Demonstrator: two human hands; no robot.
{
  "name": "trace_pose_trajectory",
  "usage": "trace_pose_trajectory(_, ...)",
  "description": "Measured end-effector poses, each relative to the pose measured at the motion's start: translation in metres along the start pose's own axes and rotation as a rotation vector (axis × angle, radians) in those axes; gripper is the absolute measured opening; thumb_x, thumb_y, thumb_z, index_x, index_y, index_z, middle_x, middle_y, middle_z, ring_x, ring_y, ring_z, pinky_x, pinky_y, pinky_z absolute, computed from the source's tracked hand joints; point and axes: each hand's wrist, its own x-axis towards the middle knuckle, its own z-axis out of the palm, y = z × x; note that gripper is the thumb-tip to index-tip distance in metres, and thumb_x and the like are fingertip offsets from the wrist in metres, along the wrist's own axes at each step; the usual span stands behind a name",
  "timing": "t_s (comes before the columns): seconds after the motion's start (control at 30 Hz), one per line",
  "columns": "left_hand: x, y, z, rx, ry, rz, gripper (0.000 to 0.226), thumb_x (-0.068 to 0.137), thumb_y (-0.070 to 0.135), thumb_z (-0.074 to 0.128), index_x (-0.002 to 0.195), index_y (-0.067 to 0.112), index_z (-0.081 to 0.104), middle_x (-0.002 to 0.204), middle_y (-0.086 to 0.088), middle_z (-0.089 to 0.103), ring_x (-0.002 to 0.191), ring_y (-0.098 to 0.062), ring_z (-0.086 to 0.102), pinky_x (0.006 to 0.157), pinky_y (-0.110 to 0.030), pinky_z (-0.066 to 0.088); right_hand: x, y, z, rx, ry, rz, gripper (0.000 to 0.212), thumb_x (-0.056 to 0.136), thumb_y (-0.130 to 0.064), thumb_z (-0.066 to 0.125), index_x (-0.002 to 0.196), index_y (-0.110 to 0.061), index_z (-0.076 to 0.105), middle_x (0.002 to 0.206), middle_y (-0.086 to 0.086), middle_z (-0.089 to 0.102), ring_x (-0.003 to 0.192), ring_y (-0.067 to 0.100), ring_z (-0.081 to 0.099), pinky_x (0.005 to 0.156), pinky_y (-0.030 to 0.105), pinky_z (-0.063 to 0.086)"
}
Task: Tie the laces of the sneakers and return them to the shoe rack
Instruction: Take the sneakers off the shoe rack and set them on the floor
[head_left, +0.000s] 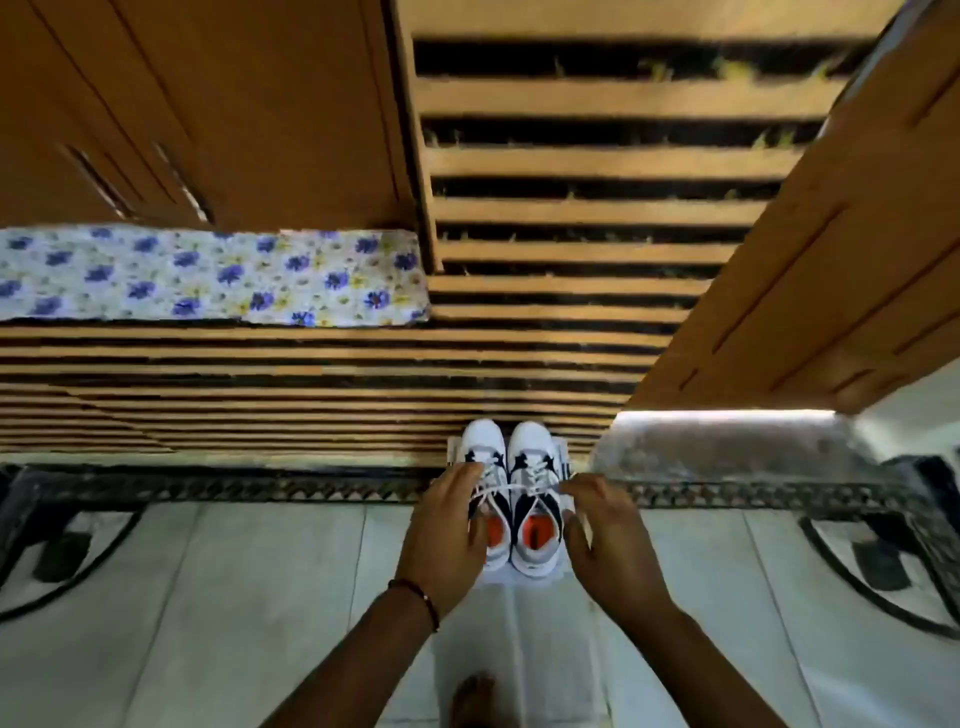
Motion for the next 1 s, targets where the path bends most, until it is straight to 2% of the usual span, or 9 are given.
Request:
trace_pose_trajectory(0.07,0.010,-0.031,0.032,0.005,-0.057,-0.042,0.046,0.087,0.022,0.041,0.133,0.018,0.039,0.140,-0.006,0.045,0.129,-0.021,0.041,0.112,-0.027,0.029,0.002,0.026,0.041,-0.038,-0.009,0.013,0.023,0.079,-0.011,0.056,0.101,-0.011,0.065,0.099,0.011,0.068,0.090,0.029,0.062,0.077,0.037,0.053)
trace_pose_trajectory(0.23,0.012,-0.091,0.098,0.081,-0.221,-0.202,0.055,0.086,0.019,0.048,0.137,0.011,0.032,0.144,-0.011,0.040,0.132,-0.026,0.037,0.111,-0.026,0.022,-0.015,0.091,0.119,-0.205,-0.245,0.045,0.048,0.063,-0.018,0.069,0.109,-0.006,0.062,0.100,0.013,0.072,0.087,0.031,0.070,0.077,0.037,0.056)
trace_pose_trajectory(0.37,0.027,-0.127,0.145,0.155,-0.274,-0.202,0.063,0.086,0.022,0.048,0.142,0.011,0.019,0.152,-0.011,0.024,0.142,-0.027,0.019,0.116,-0.031,0.014,-0.011,0.131,0.169,-0.293,-0.384,0.142,0.073,0.057,-0.023,0.084,0.122,-0.001,0.057,0.122,0.021,0.063,0.114,0.039,0.059,0.092,0.047,0.048)
trace_pose_trajectory(0.43,0.041,-0.139,0.165,0.107,-0.189,-0.266,0.068,0.086,0.023,0.050,0.143,0.009,0.015,0.154,-0.013,0.017,0.144,-0.028,0.010,0.117,-0.033,0.010,-0.006,0.145,0.191,-0.188,-0.337,0.243,0.078,0.070,-0.024,0.076,0.136,-0.002,0.041,0.141,0.021,0.045,0.133,0.040,0.038,0.107,0.048,0.034)
trace_pose_trajectory(0.5,0.055,-0.151,0.181,0.017,-0.121,-0.423,0.072,0.087,0.025,0.052,0.143,0.005,0.012,0.154,-0.017,0.014,0.144,-0.030,0.009,0.116,-0.033,0.008,0.003,0.158,0.211,0.020,-0.277,0.460,0.076,0.080,-0.027,0.066,0.142,-0.003,0.029,0.148,0.018,0.034,0.140,0.036,0.026,0.115,0.046,0.026)
trace_pose_trajectory(0.6,0.071,-0.170,0.207,-0.185,-0.078,-0.639,0.074,0.081,0.032,0.054,0.140,0.001,0.022,0.148,-0.024,0.028,0.138,-0.035,0.025,0.116,-0.045,0.021,0.018,0.169,0.234,0.304,-0.188,0.772,0.066,0.081,-0.030,0.059,0.138,-0.013,0.032,0.136,0.012,0.049,0.123,0.031,0.047,0.096,0.043,0.044)
trace_pose_trajectory(0.67,0.074,-0.173,0.218,-0.276,-0.030,-0.693,0.073,0.075,0.035,0.050,0.138,0.005,0.027,0.142,-0.022,0.039,0.131,-0.036,0.038,0.108,-0.049,0.034,0.027,0.171,0.238,0.414,-0.128,0.921,0.054,0.081,-0.023,0.055,0.131,-0.015,0.038,0.120,0.009,0.058,0.107,0.032,0.056,0.082,0.037,0.045)
trace_pose_trajectory(0.8,0.076,-0.179,0.241,-0.352,0.072,-0.796,0.058,0.085,0.013,0.047,0.139,0.013,0.026,0.141,-0.017,0.043,0.128,-0.035,0.042,0.106,-0.050,0.037,0.034,0.185,0.256,0.516,0.047,1.055,0.037,0.088,-0.006,0.039,0.122,-0.013,0.050,0.117,0.011,0.060,0.107,0.031,0.056,0.091,0.040,0.045)
trace_pose_trajectory(1.0,0.076,-0.175,0.248,-0.372,0.186,-0.831,0.056,0.085,-0.002,0.037,0.139,0.010,0.029,0.137,-0.020,0.047,0.126,-0.036,0.044,0.107,-0.043,0.036,0.041,0.191,0.269,0.545,0.147,1.109,0.040,0.084,0.002,0.035,0.116,-0.011,0.056,0.107,0.011,0.063,0.099,0.029,0.057,0.089,0.038,0.047)
